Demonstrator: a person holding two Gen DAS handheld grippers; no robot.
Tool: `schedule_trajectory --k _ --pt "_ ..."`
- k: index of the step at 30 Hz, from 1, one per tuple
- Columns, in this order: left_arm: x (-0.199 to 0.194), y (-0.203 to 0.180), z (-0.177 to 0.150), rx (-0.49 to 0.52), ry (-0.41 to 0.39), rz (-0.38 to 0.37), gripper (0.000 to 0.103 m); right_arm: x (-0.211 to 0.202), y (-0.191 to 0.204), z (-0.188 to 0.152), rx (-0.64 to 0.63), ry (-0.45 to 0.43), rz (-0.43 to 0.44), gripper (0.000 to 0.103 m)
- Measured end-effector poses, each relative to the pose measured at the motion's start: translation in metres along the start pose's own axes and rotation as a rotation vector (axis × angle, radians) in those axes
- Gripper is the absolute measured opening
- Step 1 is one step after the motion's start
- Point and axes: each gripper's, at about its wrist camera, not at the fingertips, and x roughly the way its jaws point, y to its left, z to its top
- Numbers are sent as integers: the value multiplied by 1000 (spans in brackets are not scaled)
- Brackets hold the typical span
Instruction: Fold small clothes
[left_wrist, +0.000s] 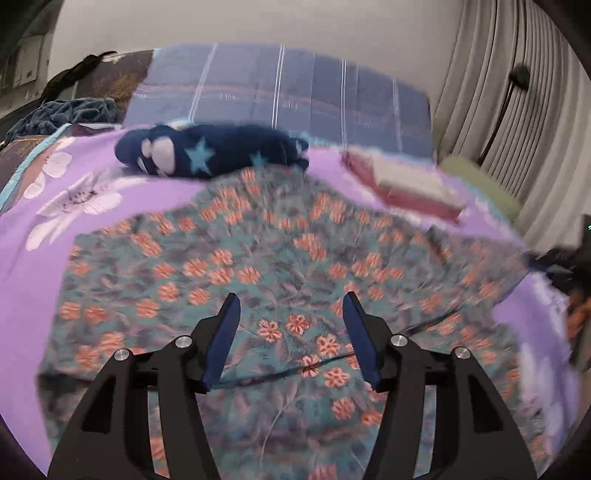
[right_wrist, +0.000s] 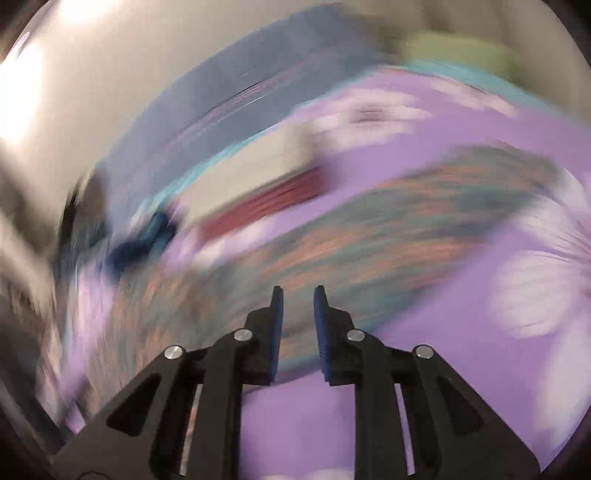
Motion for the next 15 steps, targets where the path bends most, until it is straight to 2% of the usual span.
schedule_trajectory --k 3,5,6,7,9,10,12,13,14,15 --pt "31 4 -13 -46 111 -16 59 -10 -67 33 149 -63 -68 19" --pt "33 0 -14 -22 118 -18 66 -11 -107 48 232 -89 -124 22" --pt "33 -2 -15 -12 122 -26 73 -11 -118 50 261 -95 -130 24" --pt "34 -4 -16 1 129 -27 77 -9 -132 52 306 -106 -91 22" --pt "36 -10 -18 38 138 -10 82 -5 -144 55 350 -120 -35 25" --pt "37 -14 -18 57 144 3 85 -2 -145 57 356 -132 -12 31" --pt "41 -23 -20 106 158 40 89 3 -140 64 331 -144 -9 42" --pt "42 -27 -21 127 162 57 90 7 -134 68 315 -144 -23 44" --pt "43 -31 -21 143 164 73 90 11 -129 70 305 -142 -35 44" --pt "44 -33 -21 155 163 84 90 19 -124 75 291 -136 -44 37"
